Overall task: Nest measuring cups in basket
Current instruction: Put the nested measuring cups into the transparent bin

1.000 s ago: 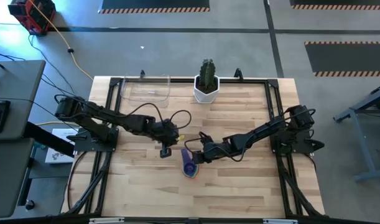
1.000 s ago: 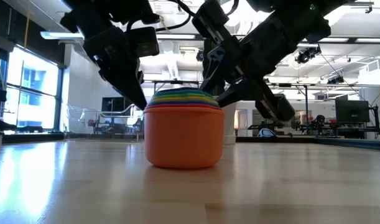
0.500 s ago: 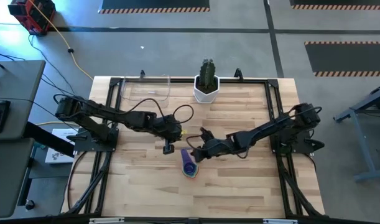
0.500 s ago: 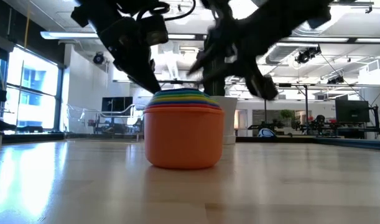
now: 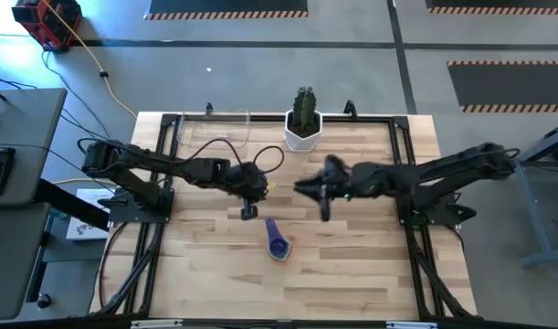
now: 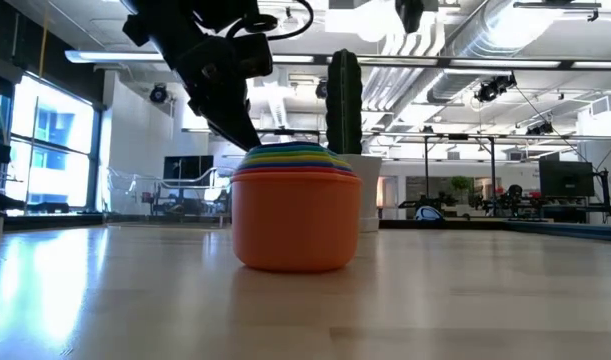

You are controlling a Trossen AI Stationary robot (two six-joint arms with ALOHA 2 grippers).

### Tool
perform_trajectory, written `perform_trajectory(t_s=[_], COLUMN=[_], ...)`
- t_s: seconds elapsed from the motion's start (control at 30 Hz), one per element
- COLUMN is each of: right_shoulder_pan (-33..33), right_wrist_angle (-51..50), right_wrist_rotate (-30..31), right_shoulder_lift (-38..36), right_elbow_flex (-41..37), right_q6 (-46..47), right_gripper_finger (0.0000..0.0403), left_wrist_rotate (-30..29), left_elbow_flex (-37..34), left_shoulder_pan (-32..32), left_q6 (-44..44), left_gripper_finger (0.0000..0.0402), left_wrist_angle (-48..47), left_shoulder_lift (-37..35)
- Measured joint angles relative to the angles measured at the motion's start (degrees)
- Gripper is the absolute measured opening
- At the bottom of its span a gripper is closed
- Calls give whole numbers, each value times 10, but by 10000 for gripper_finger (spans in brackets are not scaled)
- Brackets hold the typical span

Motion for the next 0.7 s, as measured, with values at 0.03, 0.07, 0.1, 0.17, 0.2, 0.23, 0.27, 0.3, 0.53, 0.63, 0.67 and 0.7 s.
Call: perform_trajectory(t_s=[0.03,0.07,0.1,0.17,0.2,0.23,0.27,0.3,0.53,0.63,0.67,0.7], right_shoulder_pan=[-9,-19,-29,-49,-58,-66,-72,-76,-82,-82,-82,-82], right_wrist_angle=[3,4,6,31,54,81,111,140,230,233,233,233], right_wrist_rotate=[-10,-14,-17,-18,-19,-23,-28,-33,-32,-18,-15,-12], right_shoulder_lift=[-19,-39,-60,-106,-129,-153,-176,-199,-330,-369,-381,-392], right_elbow_flex=[-12,-29,-49,-104,-136,-167,-198,-225,-359,-393,-403,-411], right_q6=[-19,-33,-41,-40,-34,-26,-20,-13,-26,-25,-26,-26], right_gripper_finger=[67,67,67,67,67,67,67,67,67,67,67,67], left_wrist_rotate=[0,2,5,11,11,11,11,11,11,11,11,12], left_elbow_flex=[0,0,0,0,0,0,0,0,0,0,0,0], left_shoulder_pan=[2,4,6,7,7,7,7,7,7,7,8,10], left_q6=[-3,-6,-7,-7,-7,-7,-7,-7,-7,-6,-5,-2], left_gripper_finger=[42,42,42,42,42,42,42,42,42,42,42,42], left_wrist_angle=[0,0,0,-1,-1,-1,-1,-1,-1,-1,-1,-1], left_shoulder_lift=[0,0,0,0,0,0,0,0,0,0,0,0])
